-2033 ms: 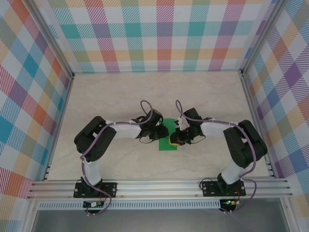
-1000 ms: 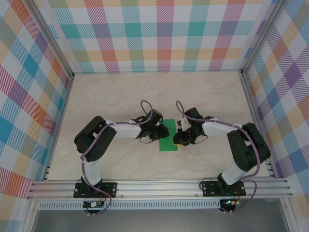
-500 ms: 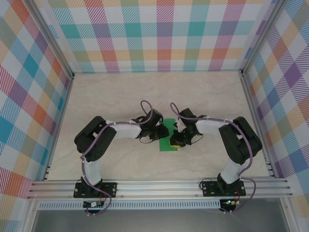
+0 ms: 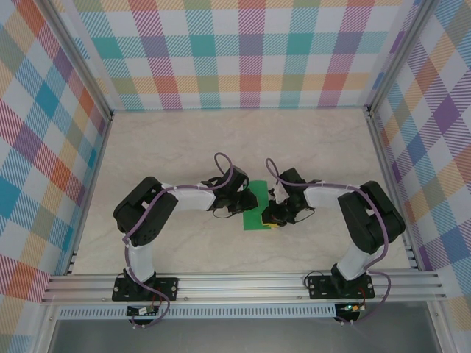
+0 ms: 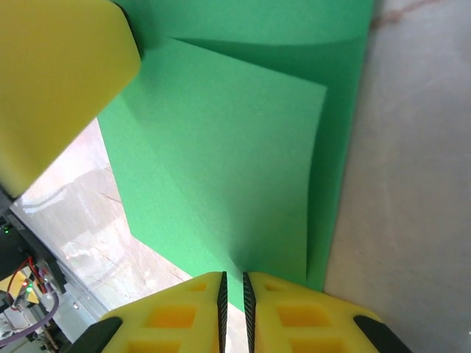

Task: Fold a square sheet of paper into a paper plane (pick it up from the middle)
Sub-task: Fold the triangle a second time at the center of the table.

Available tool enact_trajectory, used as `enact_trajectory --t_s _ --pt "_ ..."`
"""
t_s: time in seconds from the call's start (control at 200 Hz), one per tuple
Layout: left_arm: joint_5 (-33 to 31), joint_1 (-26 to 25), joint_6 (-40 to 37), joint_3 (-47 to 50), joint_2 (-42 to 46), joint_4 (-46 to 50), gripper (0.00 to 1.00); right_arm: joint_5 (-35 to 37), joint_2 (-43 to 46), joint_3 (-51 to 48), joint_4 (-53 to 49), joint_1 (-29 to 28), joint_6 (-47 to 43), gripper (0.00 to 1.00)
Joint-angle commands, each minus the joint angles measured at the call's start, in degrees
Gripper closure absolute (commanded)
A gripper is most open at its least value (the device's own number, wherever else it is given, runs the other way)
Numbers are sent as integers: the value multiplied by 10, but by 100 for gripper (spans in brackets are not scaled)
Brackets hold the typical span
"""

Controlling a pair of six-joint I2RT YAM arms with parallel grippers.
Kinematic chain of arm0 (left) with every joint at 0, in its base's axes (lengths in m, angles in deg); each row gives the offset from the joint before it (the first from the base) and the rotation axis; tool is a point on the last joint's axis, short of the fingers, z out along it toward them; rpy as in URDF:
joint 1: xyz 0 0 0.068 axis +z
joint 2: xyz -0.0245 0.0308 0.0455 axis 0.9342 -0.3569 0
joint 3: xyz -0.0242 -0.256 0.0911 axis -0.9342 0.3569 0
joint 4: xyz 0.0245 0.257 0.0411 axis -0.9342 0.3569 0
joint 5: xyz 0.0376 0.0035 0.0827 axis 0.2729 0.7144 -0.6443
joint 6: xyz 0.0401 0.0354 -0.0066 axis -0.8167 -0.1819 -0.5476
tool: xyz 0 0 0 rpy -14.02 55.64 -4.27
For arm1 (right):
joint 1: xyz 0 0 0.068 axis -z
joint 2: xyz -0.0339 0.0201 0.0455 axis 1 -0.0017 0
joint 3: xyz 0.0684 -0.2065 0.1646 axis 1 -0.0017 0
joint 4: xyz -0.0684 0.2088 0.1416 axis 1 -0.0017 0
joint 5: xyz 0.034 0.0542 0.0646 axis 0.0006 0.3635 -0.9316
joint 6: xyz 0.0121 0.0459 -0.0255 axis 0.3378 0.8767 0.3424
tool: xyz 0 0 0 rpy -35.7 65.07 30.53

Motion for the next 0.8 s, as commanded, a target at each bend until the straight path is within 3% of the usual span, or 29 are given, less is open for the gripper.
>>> enact_trajectory --t_s 0.0,0.42,0.545,0.795 --pt "-26 -13 -2 14 -22 25 81 -19 1 -32 -26 8 3 83" --pt "-27 -13 -2 14 -23 25 81 -23 33 -74 -33 22 4 83" --pt "-27 -13 -2 18 -16 23 81 19 67 -79 -69 24 5 83" --pt "-15 -14 -2 14 -21 13 80 -50 108 -50 -23 29 29 82"
